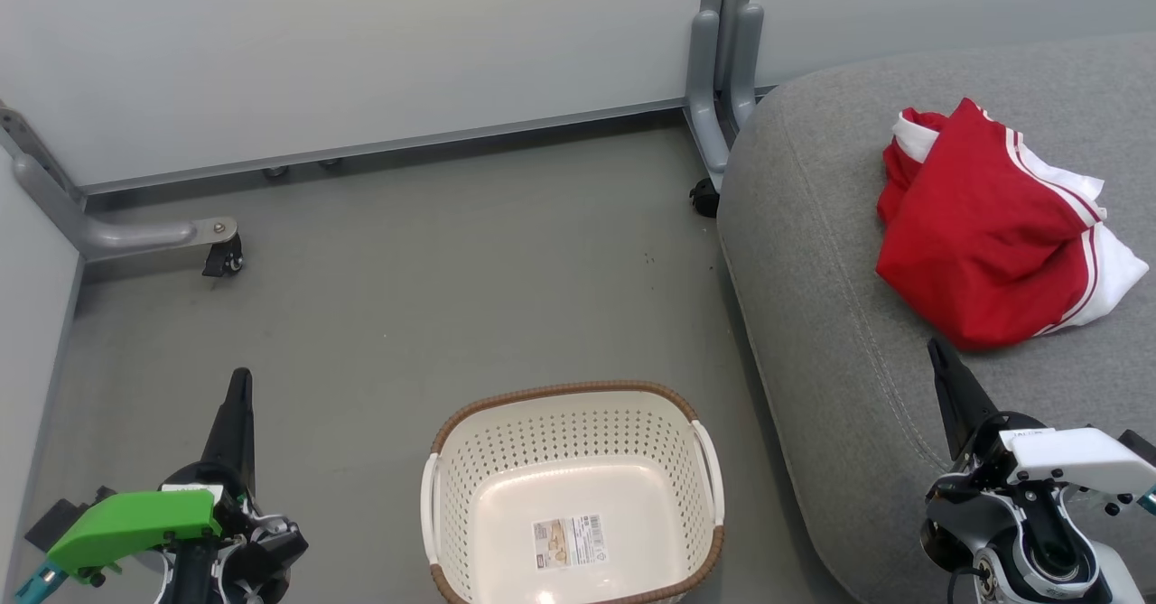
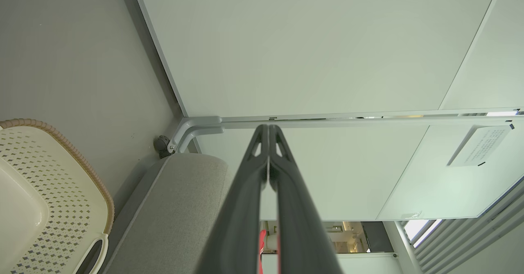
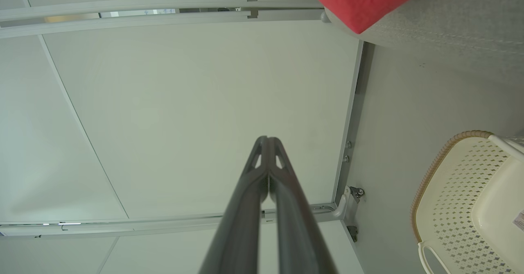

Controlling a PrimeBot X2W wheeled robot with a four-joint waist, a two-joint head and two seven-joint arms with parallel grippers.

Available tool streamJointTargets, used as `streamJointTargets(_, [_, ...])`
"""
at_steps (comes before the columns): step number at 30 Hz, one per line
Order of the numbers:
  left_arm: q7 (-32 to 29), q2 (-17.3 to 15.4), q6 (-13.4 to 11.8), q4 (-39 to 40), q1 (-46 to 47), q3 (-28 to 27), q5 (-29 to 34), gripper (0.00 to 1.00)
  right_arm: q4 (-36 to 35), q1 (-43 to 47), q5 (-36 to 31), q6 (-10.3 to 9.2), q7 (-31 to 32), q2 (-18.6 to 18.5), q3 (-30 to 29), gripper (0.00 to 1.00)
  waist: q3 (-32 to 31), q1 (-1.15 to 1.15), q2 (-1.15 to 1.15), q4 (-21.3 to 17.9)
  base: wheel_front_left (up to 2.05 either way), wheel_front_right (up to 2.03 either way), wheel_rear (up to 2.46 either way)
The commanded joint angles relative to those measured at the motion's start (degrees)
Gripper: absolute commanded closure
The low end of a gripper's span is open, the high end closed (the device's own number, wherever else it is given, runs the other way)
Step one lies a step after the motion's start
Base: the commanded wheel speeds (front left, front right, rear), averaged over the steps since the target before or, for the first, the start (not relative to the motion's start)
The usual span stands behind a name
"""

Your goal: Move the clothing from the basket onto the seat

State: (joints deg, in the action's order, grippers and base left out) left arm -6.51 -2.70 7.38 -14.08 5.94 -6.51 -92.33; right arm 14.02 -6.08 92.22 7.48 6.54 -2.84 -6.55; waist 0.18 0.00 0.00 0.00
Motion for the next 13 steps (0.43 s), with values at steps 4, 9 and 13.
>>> streamJointTargets(4, [-0.23,-0.33,0.23,0.03,0.62,-0.12,-0.19,1.00,0.09,-0.30,0.36,0.02,0.20,-0.06,-0.05,1.00,0.00,0.00,0.00,0.00,0.00,0.00,0.00])
streamJointTargets(9, [-0.23,-0.33,0.23,0.04,0.62,-0.12,-0.19,1.00,0.09,-0.30,0.37,0.02,0.20,-0.06,-0.05,1.00,0.00,0.00,0.00,0.00,0.00,0.00,0.00])
streamJointTargets(13, [-0.23,-0.33,0.23,0.04,0.62,-0.12,-0.19,1.00,0.09,-0.30,0.37,0.02,0.19,-0.06,-0.05,1.00,0.00,0.00,0.00,0.00,0.00,0.00,0.00])
